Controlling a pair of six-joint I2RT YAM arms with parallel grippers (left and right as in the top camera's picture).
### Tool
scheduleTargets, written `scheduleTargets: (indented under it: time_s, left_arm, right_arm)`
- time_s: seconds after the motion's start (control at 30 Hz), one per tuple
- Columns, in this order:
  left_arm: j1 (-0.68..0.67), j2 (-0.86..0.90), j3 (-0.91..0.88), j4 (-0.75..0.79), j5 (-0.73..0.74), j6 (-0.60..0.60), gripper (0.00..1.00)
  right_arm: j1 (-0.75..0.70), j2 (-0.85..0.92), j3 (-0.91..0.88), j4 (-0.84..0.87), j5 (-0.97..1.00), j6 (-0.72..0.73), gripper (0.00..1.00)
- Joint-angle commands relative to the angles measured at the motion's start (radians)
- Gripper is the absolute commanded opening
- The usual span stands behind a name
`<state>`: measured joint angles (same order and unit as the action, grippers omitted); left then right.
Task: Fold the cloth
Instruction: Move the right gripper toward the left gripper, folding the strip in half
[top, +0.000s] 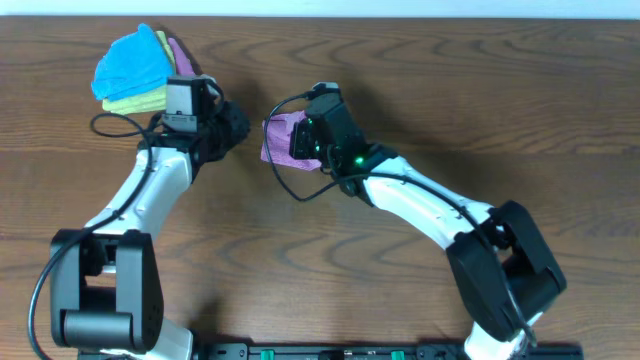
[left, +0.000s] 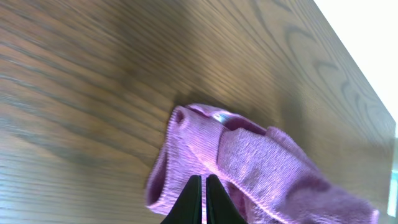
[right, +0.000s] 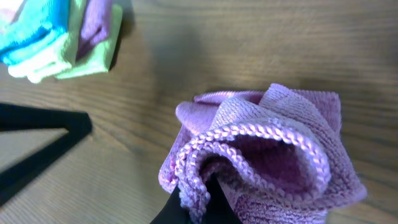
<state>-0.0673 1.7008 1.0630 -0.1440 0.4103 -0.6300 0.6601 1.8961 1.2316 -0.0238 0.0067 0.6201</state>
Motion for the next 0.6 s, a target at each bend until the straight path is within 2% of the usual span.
scheduleTargets:
  time_s: [0.0, 0.3, 0.37, 0.4, 0.47, 0.57]
  left_arm:
    - [0.026, -0.025, 0.027, -0.018, -0.028, 0.034, 0.06]
    - [0.076, -0.039, 0.027, -0.051, -0.017, 0.064, 0.06]
    - [0.077, -0.041, 0.027, -0.053, -0.018, 0.074, 0.06]
    - [0.079, -0.043, 0.027, -0.055, -0.018, 0.077, 0.06]
    - [0.082, -0.043, 0.027, -0.055, -0.018, 0.077, 0.06]
    - [0.087, -0.043, 0.027, -0.055, -0.018, 0.077, 0.06]
  right_arm:
    - [0.023, 0.036, 0.019, 0.015, -0.011, -0.016, 0.01]
    - [0.061, 0.100, 0.035, 0.060, -0.019, -0.016, 0.02]
    - [0.061, 0.106, 0.040, 0.063, -0.019, -0.016, 0.05]
    - [0.061, 0.107, 0.042, 0.066, -0.019, -0.016, 0.11]
    - [0.061, 0.107, 0.045, 0.079, -0.019, -0.016, 0.34]
    - [0.061, 0.107, 0.056, 0.092, -0.027, -0.016, 0.48]
